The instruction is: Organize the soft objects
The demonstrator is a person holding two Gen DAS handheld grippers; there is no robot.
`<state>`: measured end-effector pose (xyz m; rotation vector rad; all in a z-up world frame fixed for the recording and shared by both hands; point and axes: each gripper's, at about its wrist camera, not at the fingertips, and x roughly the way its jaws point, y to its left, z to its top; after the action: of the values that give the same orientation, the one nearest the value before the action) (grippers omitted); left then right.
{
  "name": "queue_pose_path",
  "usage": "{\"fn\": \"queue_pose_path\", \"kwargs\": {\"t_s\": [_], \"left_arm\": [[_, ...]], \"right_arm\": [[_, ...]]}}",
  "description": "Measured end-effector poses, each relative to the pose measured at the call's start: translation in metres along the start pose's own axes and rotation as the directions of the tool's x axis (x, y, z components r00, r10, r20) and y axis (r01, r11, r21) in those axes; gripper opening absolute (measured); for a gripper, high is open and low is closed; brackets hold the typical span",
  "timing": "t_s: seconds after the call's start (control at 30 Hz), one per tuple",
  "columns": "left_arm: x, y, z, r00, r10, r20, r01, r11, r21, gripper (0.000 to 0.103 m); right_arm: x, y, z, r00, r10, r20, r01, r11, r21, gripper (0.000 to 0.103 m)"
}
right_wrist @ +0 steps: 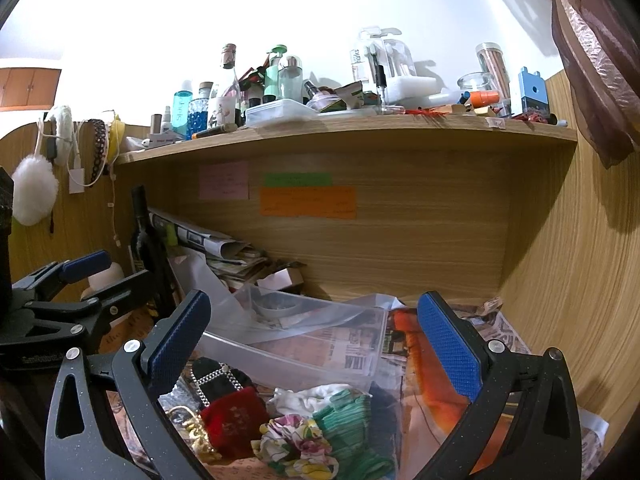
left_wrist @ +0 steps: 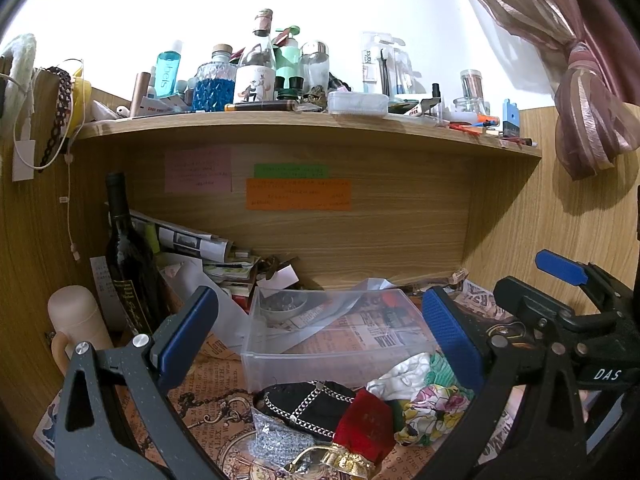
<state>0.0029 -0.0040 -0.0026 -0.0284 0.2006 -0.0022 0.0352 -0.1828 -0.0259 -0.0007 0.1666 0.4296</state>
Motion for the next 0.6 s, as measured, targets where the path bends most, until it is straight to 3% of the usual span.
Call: {"fn": "queue_pose_path", "kwargs": {"t_s": [0.6], "left_arm": [[0.0003,0.001,0.0,1.0,0.0,0.0,0.0,1.0,-0.002,0.103]], "right_arm": [[-0.0007,0.0007,0.0008,1.0,0.0,0.0,0.0,1.0,0.001,0.103]]}}
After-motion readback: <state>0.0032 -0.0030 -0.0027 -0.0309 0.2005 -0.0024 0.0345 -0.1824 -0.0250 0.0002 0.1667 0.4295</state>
